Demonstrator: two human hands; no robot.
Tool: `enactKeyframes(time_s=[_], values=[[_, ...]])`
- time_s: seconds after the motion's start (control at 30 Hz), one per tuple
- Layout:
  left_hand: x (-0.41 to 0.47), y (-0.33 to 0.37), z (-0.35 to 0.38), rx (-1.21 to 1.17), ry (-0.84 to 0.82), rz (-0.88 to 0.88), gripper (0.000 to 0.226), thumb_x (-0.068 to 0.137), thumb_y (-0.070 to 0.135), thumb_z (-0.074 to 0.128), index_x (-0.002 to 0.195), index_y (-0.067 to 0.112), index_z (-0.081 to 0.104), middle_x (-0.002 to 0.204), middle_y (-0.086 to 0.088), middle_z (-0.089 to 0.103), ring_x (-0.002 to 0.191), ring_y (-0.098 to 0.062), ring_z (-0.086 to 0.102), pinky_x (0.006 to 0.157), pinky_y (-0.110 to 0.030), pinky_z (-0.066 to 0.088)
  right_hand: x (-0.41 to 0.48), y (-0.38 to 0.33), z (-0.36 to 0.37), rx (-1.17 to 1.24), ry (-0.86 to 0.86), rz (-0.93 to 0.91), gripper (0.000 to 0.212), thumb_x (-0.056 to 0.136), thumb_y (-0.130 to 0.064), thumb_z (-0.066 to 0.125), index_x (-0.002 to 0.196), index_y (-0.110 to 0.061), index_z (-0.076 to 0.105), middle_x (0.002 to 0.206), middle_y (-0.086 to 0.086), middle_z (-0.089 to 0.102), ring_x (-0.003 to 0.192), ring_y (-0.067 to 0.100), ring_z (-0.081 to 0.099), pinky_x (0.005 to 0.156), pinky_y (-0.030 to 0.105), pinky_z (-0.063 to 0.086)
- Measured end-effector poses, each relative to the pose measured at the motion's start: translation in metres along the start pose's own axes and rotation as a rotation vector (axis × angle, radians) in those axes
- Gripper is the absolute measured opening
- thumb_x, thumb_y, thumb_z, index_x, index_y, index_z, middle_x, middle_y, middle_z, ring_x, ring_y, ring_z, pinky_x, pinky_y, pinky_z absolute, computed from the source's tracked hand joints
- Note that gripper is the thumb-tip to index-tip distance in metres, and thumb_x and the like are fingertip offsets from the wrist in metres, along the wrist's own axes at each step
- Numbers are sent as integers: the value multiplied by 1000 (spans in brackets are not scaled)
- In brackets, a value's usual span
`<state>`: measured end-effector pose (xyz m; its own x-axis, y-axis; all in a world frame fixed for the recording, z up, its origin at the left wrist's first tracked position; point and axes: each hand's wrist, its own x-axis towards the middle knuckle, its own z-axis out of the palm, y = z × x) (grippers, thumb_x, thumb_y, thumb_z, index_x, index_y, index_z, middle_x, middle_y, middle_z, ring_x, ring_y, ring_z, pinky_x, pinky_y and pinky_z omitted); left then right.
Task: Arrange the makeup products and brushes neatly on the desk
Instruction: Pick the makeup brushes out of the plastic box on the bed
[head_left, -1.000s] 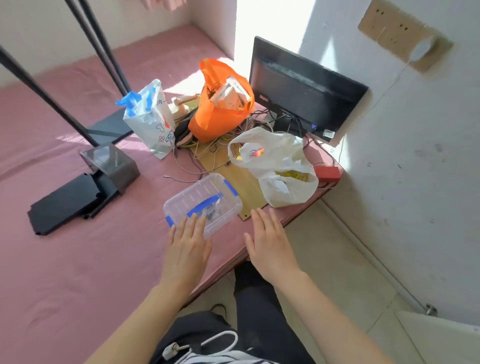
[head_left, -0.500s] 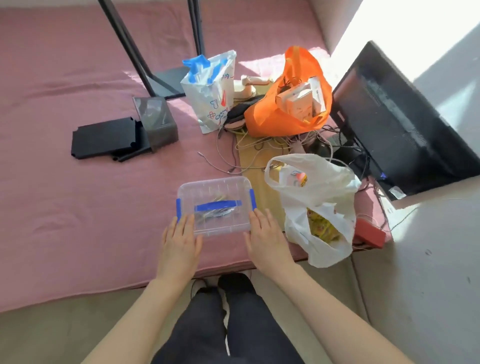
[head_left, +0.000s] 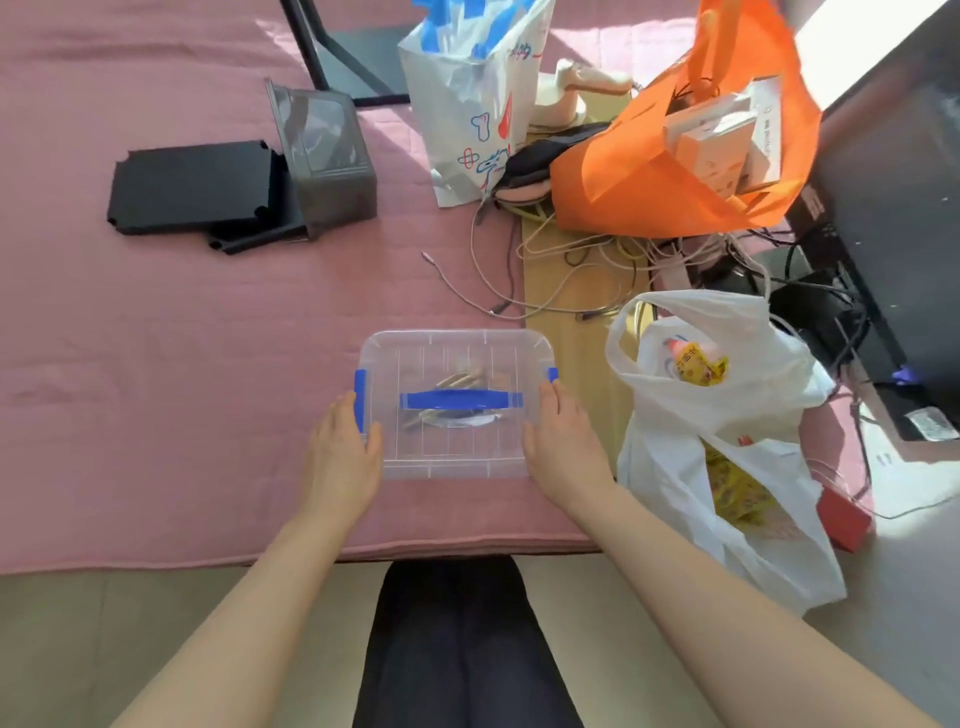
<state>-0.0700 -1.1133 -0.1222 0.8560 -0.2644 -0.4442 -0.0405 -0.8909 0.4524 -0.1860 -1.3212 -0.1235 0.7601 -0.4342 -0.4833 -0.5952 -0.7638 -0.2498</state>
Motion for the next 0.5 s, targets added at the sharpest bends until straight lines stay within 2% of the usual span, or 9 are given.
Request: enactKeyframes(time_s=[0.1,0.2,0.3,0.4,0.5], values=[[20,-12,16,-57,11,-57,46,97,21,47,140,8,37,139,-14,46,126,-30,41,100,-38,32,22,2,20,-37,19,11,63,99,-23,38,149,-1,7,157,17,11,145,32,13,117,39,22],[39,-25,31,-97,-2,-82,44,98,23,45,139,10,38,135,-12,50,120,-32,47,93,-37,37,38,3,34,54,91,114,64,97,-18,42,149,-5,9,155,21,12,136,38,29,107,43,36],[50,-33,44,-167,-13,-99,42,98,27,44,137,12,39,129,-9,54,112,-31,52,90,-39,43,46,7,47,170,106,200,66,94,-5,42,150,-7,6,151,21,23,118,40,48,94,45,45],[59,-36,54,-216,72,-114,36,97,31,45,129,12,44,122,-5,55,95,-23,52,79,-35,40,47,14,59,171,152,240,62,94,-2,38,150,-6,10,148,18,31,117,39,48,92,44,44],[67,-40,59,-222,146,-118,28,98,29,45,119,11,49,112,-7,59,88,-23,50,74,-34,38,46,26,67,187,223,236,63,92,-2,33,150,-18,14,144,10,40,111,35,51,87,44,46]])
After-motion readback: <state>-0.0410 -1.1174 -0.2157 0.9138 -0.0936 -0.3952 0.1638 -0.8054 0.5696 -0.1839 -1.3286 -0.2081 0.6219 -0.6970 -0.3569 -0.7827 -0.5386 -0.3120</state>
